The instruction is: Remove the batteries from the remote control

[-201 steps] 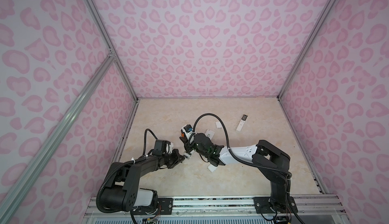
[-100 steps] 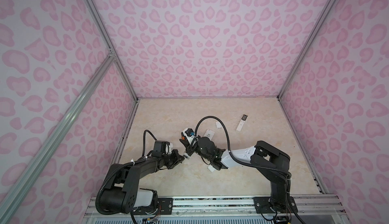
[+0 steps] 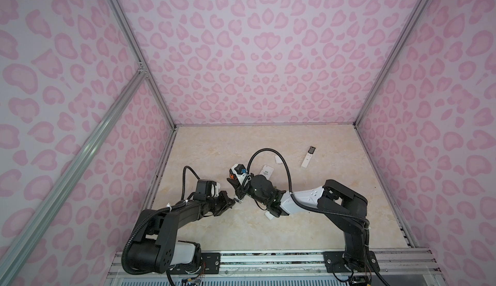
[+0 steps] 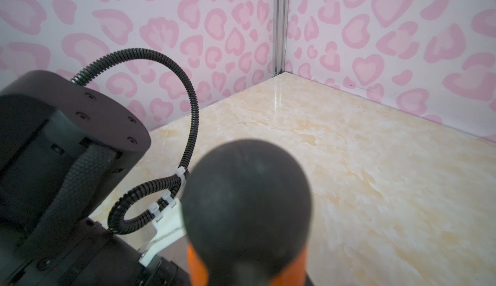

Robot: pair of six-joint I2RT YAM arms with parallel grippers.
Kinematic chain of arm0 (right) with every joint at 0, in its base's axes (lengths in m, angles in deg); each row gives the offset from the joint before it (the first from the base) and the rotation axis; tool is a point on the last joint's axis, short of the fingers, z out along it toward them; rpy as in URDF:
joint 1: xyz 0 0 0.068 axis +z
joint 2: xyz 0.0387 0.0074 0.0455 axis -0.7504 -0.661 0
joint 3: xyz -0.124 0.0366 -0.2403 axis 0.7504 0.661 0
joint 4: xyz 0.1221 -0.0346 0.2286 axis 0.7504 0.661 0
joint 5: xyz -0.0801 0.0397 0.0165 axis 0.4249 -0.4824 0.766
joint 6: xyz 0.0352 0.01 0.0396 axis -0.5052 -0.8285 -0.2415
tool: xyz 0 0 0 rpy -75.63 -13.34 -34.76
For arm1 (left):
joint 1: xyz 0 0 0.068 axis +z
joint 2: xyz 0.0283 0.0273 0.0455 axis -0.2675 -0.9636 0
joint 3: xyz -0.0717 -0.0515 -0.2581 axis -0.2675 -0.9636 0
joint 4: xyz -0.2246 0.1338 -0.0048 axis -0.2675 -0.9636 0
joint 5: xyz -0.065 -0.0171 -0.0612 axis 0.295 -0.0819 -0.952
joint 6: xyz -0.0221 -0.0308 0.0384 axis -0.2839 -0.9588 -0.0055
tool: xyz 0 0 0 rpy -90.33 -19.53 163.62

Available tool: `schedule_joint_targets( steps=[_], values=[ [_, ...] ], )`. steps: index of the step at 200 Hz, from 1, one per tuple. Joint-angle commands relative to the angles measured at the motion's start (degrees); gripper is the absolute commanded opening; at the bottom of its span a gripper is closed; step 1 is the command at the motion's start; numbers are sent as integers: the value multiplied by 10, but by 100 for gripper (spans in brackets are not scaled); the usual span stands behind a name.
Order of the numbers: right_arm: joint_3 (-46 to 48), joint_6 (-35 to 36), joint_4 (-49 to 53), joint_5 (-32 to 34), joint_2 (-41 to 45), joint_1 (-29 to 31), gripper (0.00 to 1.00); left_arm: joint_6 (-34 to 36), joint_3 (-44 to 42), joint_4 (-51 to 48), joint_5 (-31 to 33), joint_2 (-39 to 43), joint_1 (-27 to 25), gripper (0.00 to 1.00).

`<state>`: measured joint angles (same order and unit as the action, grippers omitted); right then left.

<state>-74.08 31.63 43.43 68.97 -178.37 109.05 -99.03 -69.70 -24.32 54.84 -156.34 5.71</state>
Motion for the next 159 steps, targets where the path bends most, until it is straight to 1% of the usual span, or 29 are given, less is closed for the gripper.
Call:
schedule_joint_targets(
  steps=[1, 52, 96, 159],
  values=[
    [1, -4, 5, -7, -7, 1, 0, 8, 0, -40, 32, -5, 0, 4],
    [30, 0, 0, 4, 13, 3, 0, 10, 1, -40, 31, -9, 0, 4],
    [8, 10, 4, 5, 28, 3, 0, 10, 10, -44, 32, -10, 0, 4],
    [-16, 25, 31, 1, 7, -4, 0, 11, 11, -43, 32, -14, 0, 4]
  ],
)
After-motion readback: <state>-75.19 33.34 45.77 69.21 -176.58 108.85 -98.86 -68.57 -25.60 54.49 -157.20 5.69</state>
